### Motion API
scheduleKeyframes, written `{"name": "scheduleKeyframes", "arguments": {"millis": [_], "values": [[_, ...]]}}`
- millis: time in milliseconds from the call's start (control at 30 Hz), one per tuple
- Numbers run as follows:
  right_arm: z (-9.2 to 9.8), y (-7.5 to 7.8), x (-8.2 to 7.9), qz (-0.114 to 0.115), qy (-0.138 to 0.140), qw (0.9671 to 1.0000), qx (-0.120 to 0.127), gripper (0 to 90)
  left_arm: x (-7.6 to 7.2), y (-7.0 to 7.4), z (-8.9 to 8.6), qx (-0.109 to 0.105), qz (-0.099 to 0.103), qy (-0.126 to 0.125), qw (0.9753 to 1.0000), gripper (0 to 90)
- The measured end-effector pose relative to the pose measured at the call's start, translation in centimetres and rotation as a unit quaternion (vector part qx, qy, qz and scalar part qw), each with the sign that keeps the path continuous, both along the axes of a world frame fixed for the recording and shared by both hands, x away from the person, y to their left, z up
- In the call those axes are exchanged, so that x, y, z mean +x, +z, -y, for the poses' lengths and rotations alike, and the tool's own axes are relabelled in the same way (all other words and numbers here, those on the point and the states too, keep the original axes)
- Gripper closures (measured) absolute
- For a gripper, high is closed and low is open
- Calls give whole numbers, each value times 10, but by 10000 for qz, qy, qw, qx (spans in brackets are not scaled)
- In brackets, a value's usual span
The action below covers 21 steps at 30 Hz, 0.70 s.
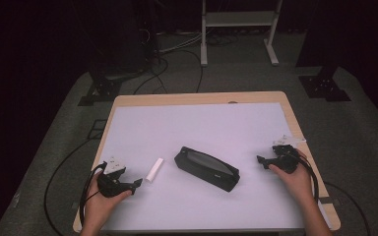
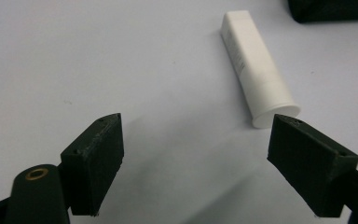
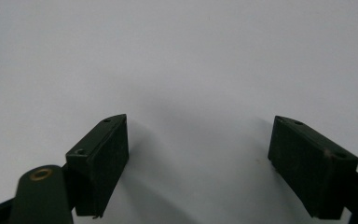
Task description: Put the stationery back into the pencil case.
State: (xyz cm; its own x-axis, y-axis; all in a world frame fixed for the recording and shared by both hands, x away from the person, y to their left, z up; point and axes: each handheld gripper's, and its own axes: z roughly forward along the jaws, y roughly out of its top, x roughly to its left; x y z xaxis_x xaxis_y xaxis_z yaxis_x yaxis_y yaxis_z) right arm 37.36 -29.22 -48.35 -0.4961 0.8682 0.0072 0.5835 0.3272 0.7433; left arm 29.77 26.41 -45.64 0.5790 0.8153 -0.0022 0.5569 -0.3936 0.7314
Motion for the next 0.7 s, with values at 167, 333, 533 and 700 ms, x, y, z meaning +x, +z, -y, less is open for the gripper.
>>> {"name": "scheduleKeyframes", "arguments": {"millis": [167,333,533,700], "values": [[0,0,0,-5,-6,10000,1,188,1,6,4,-92,-32,-11,10000,199],[0,0,0,-7,-4,10000,4,188,4,11,7,-128,-67,-20,9999,199],[0,0,0,-8,-4,10000,6,188,10,18,13,-139,-66,-42,9999,200],[0,0,0,-5,-5,10000,3,188,15,21,20,-159,-104,-130,9997,229]]}}
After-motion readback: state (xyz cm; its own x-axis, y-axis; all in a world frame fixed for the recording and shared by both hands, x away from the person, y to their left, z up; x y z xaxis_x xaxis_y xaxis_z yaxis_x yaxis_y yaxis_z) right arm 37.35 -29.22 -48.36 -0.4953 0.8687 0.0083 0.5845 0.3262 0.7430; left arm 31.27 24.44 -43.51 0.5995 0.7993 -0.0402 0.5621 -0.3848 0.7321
